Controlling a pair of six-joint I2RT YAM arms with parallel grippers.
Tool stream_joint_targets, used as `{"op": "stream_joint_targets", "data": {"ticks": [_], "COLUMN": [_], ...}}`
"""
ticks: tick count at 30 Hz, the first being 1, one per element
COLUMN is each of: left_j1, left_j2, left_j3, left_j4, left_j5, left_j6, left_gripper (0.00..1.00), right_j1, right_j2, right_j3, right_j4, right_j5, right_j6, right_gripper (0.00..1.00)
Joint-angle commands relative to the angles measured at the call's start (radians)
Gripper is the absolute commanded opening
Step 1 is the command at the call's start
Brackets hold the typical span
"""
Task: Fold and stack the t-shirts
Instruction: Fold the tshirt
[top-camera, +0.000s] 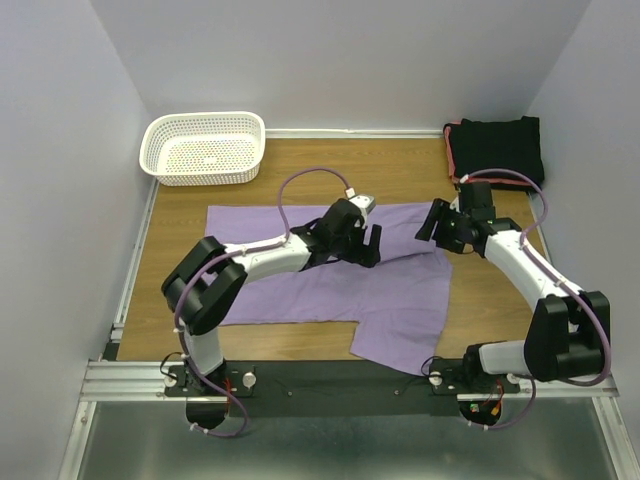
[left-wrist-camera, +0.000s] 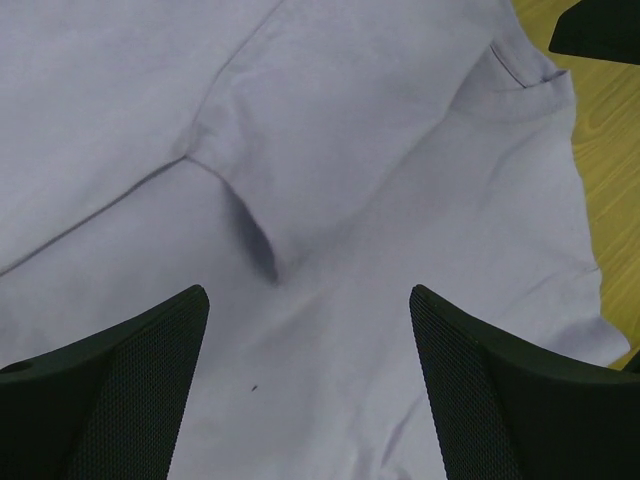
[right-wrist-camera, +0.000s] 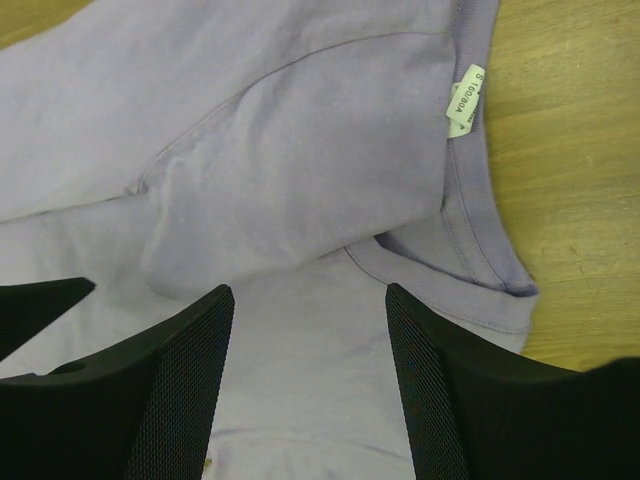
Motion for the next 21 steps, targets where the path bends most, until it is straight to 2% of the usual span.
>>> {"op": "stream_joint_targets", "data": {"ticks": [1,14,17,20,21], "left_j1": [-0.009,-0.012,-0.012,-0.012,-0.01], "left_j2": [0.063,0.214,0.223,0.219,0.215], "left_j3": [0.071,0.173,0.185,0.191,0.194], "left_j4": [-0.02,-0.081,-0.095,-0.098,-0.101], "left_j5": [0.048,0.125,0.131,0.128,0.126], "left_j6": [0.0,0.0,0.001,0.001,0.004], "left_gripper": [0.88,0.76,0.69,0.56,0.47], "right_j1": [-0.026,-0.064,-0.069,-0.069,-0.069], "right_j2": [-0.034,-0.028,-0.028,-0.027,-0.024], "right_j3": [-0.038,-0.091,-0.095,-0.098,-0.1], "right_j4": [0.07,0.127,0.133,0.136,0.136], "right_j5": [-0.014,-0.043,-0.048,-0.045,-0.045], "right_j6": [0.019,0.016,0.015,0.011,0.01], "right_gripper": [0.7,0.69,0.69,0.69,0.69]}}
